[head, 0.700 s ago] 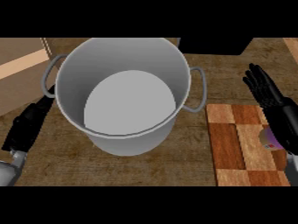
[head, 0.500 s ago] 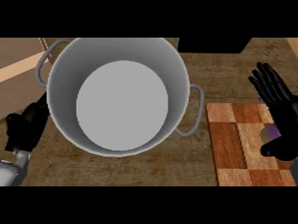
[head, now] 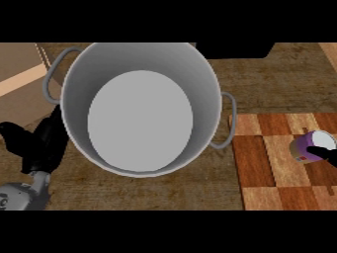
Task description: Pick the can from the cutting board and place it in the pot
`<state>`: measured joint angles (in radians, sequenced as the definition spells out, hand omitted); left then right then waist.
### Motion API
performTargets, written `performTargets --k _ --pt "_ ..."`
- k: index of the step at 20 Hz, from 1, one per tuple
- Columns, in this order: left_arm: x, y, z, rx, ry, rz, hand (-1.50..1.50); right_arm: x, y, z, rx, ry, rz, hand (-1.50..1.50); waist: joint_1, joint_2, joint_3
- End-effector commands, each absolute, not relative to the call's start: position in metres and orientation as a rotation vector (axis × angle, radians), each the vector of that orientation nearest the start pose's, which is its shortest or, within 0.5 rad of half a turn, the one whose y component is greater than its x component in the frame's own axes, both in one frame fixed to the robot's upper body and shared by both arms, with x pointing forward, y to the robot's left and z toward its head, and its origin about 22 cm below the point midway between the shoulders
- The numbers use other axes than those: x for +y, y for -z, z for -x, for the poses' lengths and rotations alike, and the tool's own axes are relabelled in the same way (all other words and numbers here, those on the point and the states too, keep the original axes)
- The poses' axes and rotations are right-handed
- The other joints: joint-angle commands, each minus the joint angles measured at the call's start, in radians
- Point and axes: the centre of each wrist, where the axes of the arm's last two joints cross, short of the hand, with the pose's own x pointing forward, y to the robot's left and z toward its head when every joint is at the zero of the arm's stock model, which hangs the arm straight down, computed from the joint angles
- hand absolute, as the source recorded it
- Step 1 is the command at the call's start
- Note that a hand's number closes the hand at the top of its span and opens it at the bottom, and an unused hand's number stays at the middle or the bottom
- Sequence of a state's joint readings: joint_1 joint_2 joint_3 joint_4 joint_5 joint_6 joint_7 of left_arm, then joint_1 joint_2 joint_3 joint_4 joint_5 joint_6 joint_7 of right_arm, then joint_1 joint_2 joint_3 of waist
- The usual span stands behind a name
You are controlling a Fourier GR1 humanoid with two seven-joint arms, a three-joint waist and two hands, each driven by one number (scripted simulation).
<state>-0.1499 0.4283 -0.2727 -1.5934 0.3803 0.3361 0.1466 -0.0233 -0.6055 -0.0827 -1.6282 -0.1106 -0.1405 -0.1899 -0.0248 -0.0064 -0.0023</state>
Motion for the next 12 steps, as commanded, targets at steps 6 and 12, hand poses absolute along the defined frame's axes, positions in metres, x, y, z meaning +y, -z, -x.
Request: performTargets --k 6,12 --pt "0.242 -0.058 -0.266 -1.462 -0.025 -0.053 0.00 -0.408 -0.158 -0.179 -1.689 -0.596 0.830 -1.50 -0.020 -0.003 -0.001" --pt "0.228 -0.056 -0.256 -1.476 0.003 -0.035 0.00 -0.389 -0.220 -0.175 -1.452 -0.782 0.839 -1.50 0.004 0.000 -0.001"
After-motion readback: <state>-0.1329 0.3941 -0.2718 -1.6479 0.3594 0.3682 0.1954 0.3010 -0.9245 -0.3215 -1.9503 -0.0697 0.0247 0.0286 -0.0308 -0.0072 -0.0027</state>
